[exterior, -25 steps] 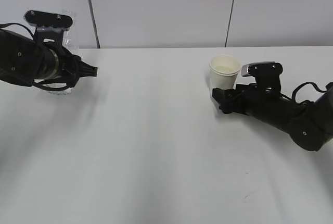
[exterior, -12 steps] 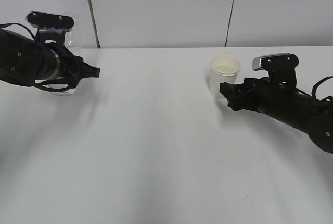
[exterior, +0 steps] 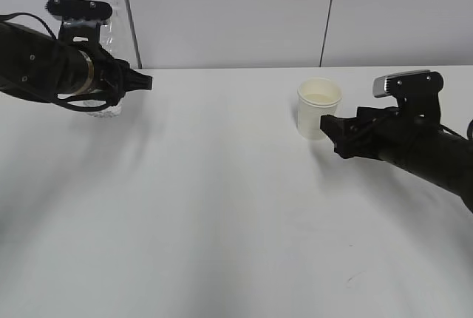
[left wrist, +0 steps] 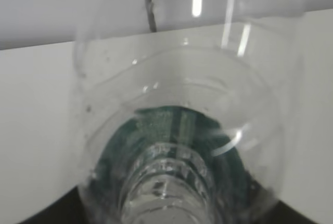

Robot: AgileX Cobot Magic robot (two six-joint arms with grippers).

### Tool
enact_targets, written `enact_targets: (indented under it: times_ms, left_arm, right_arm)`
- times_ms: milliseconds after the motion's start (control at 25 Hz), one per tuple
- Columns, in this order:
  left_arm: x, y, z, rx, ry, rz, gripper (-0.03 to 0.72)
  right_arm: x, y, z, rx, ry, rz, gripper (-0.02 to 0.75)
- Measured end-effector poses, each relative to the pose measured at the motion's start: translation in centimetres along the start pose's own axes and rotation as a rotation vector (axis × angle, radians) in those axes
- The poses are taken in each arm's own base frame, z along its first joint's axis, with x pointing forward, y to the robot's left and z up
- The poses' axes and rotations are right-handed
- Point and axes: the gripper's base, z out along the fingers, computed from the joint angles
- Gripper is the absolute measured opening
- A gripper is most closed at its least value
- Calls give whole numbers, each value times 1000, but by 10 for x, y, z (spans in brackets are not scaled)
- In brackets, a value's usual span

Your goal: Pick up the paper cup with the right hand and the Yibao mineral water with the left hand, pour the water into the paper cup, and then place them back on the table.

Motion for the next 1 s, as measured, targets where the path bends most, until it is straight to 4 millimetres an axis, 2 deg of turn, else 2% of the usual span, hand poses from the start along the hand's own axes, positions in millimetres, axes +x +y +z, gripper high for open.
enact_targets:
  times_ms: [160,480,800,1000]
  left_arm:
    - [0,-2,4,19,7,-1,312]
    - [9,-13,16,96,49,5,312]
    - [-2,-22,16,198,35,40,312]
    - [2,-32,17,300,53,134,312]
  right_arm:
    - [1,3,-11,0,10,0,578]
    - [10,5,-20,0,40,7,464]
    - [10,6,-20,0,43,7,449]
    - [10,6,-20,0,43,7,448]
